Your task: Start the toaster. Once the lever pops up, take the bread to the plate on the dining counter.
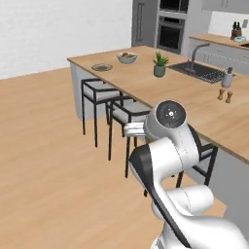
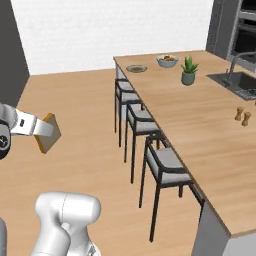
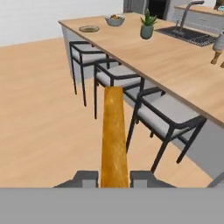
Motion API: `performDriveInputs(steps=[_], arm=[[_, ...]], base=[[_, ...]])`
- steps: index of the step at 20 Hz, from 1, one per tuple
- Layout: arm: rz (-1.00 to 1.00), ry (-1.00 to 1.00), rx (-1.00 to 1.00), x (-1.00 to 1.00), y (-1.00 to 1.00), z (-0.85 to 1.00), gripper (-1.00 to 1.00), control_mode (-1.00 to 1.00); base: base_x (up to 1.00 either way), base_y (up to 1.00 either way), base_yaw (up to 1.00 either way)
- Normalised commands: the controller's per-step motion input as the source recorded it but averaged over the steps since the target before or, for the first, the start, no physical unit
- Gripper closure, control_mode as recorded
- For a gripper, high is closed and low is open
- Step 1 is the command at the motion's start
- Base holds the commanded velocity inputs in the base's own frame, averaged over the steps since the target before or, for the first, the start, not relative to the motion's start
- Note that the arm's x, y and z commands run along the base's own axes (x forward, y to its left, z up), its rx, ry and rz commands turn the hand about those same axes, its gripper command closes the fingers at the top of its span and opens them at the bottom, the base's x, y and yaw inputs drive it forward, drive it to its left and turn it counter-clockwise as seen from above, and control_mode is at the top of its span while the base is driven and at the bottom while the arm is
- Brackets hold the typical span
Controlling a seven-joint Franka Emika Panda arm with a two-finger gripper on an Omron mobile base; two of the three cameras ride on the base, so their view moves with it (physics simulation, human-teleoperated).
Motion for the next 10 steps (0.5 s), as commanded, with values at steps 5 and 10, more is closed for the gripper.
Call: performDriveInputs(steps=[5,10], arm=[[0.0,0.0,0.0,0.0,0.0,0.0,1.0,1.0],[0.0,0.0,0.0,0.0,0.0,0.0,1.0,1.0]], base=[[0.89,1.0,-0.52],[0.91,1.0,-0.49]])
